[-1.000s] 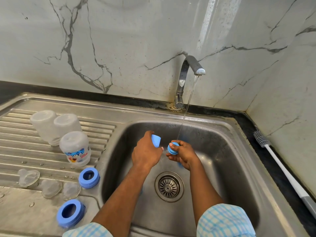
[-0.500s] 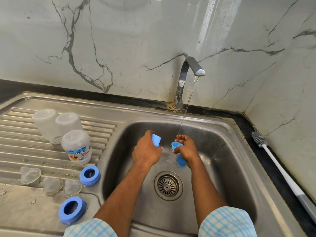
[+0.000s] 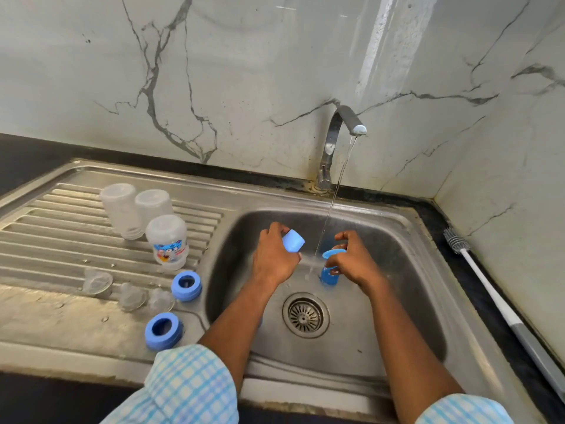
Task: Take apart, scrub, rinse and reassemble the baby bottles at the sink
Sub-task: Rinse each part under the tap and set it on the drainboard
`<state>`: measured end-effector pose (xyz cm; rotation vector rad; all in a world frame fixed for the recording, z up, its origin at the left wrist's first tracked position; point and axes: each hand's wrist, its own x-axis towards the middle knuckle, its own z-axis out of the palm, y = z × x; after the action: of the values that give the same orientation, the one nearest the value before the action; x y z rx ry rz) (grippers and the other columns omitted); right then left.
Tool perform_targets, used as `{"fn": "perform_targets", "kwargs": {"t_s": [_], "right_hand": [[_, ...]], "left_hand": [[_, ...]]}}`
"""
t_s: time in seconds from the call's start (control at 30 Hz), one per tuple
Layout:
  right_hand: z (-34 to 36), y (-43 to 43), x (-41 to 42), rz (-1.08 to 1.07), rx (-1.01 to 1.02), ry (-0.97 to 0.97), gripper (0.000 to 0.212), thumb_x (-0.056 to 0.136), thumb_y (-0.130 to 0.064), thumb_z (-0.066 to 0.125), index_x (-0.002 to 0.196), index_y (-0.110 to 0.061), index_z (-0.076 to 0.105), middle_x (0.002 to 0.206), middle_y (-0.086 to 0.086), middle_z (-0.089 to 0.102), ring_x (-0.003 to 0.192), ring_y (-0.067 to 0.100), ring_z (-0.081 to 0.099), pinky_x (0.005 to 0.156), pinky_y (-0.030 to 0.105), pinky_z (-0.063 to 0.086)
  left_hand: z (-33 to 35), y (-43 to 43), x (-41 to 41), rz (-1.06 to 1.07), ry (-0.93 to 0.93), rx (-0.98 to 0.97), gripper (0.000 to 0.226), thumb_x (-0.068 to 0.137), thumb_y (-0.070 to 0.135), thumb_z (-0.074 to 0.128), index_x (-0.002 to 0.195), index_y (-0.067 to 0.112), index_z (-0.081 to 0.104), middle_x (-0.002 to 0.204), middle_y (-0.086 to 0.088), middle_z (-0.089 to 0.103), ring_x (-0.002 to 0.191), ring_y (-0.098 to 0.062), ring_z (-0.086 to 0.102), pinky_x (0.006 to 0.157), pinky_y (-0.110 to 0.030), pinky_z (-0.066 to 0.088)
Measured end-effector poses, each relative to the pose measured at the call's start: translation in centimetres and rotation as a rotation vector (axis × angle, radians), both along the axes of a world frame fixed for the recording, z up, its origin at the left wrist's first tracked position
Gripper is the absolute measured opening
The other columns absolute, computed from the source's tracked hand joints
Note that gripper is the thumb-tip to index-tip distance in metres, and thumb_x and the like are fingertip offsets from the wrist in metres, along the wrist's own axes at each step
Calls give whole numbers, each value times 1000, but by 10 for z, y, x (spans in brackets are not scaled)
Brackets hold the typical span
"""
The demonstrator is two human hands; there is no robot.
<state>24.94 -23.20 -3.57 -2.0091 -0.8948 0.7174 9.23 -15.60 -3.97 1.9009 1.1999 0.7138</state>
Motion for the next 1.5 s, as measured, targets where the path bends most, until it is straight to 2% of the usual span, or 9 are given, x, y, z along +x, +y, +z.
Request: {"fn": "perform_targets", "kwargs": {"t_s": [0.1, 0.23, 0.5, 0.7, 0.87, 1.0, 1.1, 1.27, 1.5], "right_hand": [[4, -15, -5, 40, -18, -187, 58, 72, 0, 81, 116, -15, 47, 111, 4, 56, 98, 19, 57, 73, 27, 51], [13, -27, -17, 52, 55, -259, 45, 75, -16, 84, 114, -11, 61, 106, 1, 61, 90, 11, 56, 64, 13, 39], [57, -33, -35, 11, 198, -395, 61, 76, 8, 74, 122, -17, 44, 113, -2, 51, 96, 14, 55, 76, 23, 43], [62, -31, -48, 90, 132, -461, 55, 75, -22, 85, 124, -14, 64, 114, 3, 68, 94, 10, 59, 81, 19, 43], [59, -37, -55, -212, 463, -503, 50, 79, -21, 80, 127, -15, 64, 121, -1, 59, 103, 9, 57, 89, 22, 43], [14, -43, -52, -147, 36, -376, 42, 72, -24, 84, 111, -16, 70, 109, 6, 71, 93, 18, 67, 87, 39, 56], [21, -44, -51, -298, 131, -337, 40, 74, -24, 83, 111, -17, 70, 102, 0, 70, 89, 18, 66, 84, 37, 55], [34, -45, -71, -116, 81, -318, 46, 77, -24, 83, 119, -10, 69, 107, 6, 72, 87, 13, 62, 80, 29, 49], [41, -45, -169, 216, 196, -258, 56, 73, -14, 82, 126, -17, 65, 117, -3, 69, 104, 12, 64, 95, 28, 49]], "left_hand": [[4, -7, -6, 13, -56, 2, 54, 75, 21, 81, 122, 21, 53, 121, -3, 57, 106, -23, 59, 91, -42, 53], [8, -18, -11, 22, -131, 6, 53, 75, 24, 82, 121, 22, 56, 120, -2, 58, 105, -21, 60, 91, -43, 54], [19, -25, -21, 63, -269, 74, 48, 78, 28, 82, 121, 21, 61, 112, 1, 58, 96, -13, 58, 76, -20, 47], [22, -31, -28, 71, -322, 55, 44, 81, 25, 79, 120, 20, 60, 112, 4, 66, 97, -10, 62, 73, -14, 45], [30, -32, -38, 56, -320, 165, 41, 81, 21, 77, 118, 22, 61, 109, 7, 68, 96, -10, 63, 78, -18, 46], [17, -36, -48, 4, -59, 142, 39, 83, 24, 73, 120, 25, 60, 114, 7, 67, 103, -14, 63, 78, -24, 42], [21, -38, -54, 28, -121, 184, 41, 83, 24, 73, 122, 26, 60, 114, 10, 67, 103, -11, 62, 78, -23, 42], [43, -46, -86, 28, -171, 178, 50, 81, 22, 74, 127, 27, 55, 112, 6, 69, 103, -15, 65, 88, -33, 52], [74, -59, -213, 124, -247, 150, 46, 71, 17, 82, 101, 45, 61, 100, 14, 68, 79, -4, 70, 72, -22, 52]]}}
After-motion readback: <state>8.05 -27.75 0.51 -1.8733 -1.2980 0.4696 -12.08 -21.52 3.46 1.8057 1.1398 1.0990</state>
